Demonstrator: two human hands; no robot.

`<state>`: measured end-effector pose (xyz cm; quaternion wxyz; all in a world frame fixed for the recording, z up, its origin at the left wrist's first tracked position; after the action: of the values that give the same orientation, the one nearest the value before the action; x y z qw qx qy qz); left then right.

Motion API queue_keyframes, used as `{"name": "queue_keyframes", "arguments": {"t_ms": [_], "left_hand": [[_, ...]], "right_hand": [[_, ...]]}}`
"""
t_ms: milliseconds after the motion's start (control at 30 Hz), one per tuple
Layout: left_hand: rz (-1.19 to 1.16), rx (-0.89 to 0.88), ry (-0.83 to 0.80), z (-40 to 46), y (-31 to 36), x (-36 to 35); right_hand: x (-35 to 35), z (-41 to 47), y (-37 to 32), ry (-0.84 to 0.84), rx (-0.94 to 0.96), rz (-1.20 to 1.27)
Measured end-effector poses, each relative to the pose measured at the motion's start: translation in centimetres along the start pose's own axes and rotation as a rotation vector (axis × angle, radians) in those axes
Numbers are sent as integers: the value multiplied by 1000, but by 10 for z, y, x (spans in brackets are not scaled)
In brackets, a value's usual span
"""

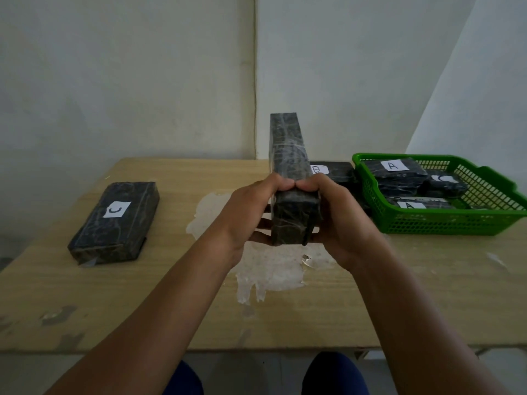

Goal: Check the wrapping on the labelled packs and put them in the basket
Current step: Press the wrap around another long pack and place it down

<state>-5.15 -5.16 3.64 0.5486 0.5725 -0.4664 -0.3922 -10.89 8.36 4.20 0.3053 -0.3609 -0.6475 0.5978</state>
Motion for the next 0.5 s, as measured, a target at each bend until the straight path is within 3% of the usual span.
{"name": "queue_keyframes", "arguments": {"t_ms": [233, 367, 500], "left_hand": [[-25, 68, 31, -1, 9, 3], [-3, -13, 34, -1, 15, 4], [98, -209, -25, -1, 16, 0]], "right_hand": [[-6, 1, 1, -33, 137, -98], [-6, -1, -6, -32, 342, -206], [7, 0, -14, 54, 431, -174]]}}
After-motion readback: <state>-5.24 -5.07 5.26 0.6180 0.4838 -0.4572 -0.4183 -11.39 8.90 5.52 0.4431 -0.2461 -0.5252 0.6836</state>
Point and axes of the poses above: each hand's wrist, its own z-axis towards the middle knuckle, its own x-axis out of the back of the hand, y = z × x, the point moved 5 cm from there along z, towards the middle knuckle, and after that the axes turned 1 degree about -y, right-handed, at the moved point
